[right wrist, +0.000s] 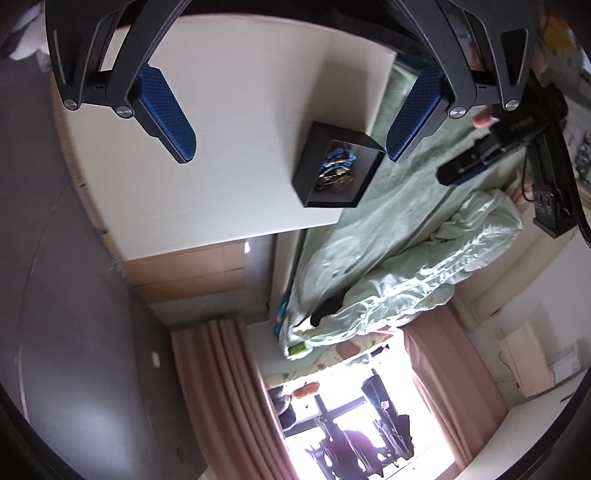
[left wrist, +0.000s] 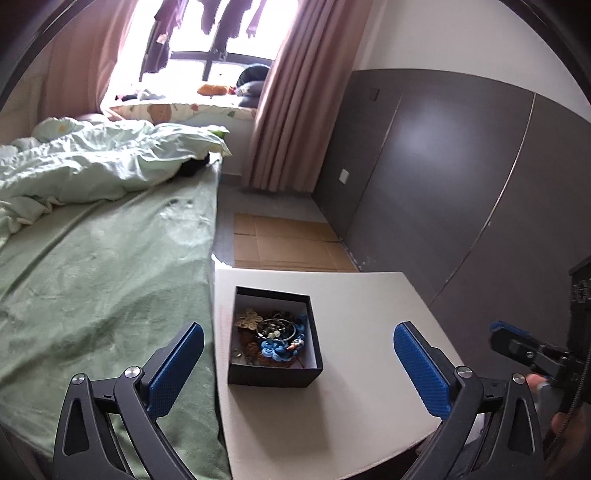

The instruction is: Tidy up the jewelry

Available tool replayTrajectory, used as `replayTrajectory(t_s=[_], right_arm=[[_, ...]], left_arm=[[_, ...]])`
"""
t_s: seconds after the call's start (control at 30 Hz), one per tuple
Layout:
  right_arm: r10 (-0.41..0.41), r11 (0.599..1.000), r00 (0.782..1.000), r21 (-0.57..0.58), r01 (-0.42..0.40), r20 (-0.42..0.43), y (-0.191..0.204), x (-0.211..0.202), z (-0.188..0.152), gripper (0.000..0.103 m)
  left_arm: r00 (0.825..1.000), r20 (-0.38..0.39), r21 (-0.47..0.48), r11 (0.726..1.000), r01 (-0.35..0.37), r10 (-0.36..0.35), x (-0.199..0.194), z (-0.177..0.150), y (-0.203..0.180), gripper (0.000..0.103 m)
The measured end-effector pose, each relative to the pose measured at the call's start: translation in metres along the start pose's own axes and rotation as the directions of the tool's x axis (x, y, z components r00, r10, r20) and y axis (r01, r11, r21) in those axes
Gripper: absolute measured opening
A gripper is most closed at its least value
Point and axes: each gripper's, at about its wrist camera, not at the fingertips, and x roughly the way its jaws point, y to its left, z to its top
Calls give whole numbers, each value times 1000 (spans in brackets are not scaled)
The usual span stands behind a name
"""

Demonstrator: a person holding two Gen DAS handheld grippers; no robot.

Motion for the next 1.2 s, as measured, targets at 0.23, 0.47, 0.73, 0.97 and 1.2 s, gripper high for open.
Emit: replayTrajectory(t_s=[0.23,0.47,0.73,0.97,1.2], right_arm=[[-38,999,998,-21,39,44,-11,-45,-13,103],[-53,998,997,-17,54,60,-17,-80,-33,103],[-80,997,994,-14,82,80,-19,-109,-56,103],[-107,994,990,-19,109,88,-18,-118,-66,103],[-121,990,988,-56,126,99,-10,-125,-75,103]], left_arm=[[999,23,17,1000,-26,26,-26,-14,-14,103],[998,54,80,996,-27,23,-54,-30,-35,103],[994,85,151,985,-82,70,-80,-47,-50,103],[991,90,179,977,-115,101,-94,-57,-54,103],[992,92,130,987,-98,86,-103,-63,-46,103]])
